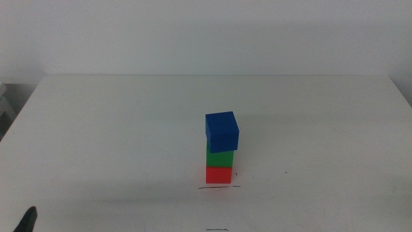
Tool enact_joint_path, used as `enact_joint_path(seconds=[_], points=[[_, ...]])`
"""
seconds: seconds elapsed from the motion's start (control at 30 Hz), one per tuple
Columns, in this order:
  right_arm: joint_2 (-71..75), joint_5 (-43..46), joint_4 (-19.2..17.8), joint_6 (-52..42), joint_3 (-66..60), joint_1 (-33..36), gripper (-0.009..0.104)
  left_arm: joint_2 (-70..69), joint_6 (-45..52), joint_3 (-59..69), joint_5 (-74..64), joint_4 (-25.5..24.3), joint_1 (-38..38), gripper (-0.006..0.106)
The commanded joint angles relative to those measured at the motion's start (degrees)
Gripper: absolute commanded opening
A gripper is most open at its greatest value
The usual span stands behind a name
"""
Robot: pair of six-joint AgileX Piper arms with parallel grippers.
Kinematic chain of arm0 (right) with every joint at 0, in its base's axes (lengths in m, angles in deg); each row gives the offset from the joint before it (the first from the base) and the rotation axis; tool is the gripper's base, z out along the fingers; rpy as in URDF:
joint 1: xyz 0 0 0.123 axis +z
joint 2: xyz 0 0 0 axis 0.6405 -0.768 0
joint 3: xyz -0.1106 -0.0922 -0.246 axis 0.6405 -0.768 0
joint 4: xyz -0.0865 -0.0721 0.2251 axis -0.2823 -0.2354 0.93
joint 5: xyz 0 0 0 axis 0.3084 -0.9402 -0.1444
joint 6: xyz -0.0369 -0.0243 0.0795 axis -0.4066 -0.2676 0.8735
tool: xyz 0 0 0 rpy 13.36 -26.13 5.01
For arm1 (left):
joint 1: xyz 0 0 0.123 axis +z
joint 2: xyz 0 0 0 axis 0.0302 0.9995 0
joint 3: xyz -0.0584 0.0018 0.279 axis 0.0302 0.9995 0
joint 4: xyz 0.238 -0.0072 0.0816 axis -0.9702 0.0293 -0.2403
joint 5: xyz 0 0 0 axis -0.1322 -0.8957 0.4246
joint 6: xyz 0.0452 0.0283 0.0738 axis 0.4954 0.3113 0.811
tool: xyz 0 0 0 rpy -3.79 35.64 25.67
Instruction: Stack red cubes first, then green, then blue cubes in a specific spot.
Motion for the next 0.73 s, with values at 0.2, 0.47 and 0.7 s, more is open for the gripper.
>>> enact_joint_path(seconds=[0.2, 0.47, 0.7], points=[[3.0, 6.7, -1.1, -0.8, -3.4, -0.4, 0.081, -1.6, -0.8, 0.3, 4.0, 2.0, 0.1, 0.091], [3.0, 6.9, -1.2, -0.8, -5.3, -0.5, 0.081, -1.5, -0.8, 0.4, 3.9, 2.0, 0.1, 0.091], [3.0, 6.0, -1.2, -0.8, -5.4, -0.5, 0.081, -1.5, -0.8, 0.4, 3.9, 2.0, 0.0, 0.091]])
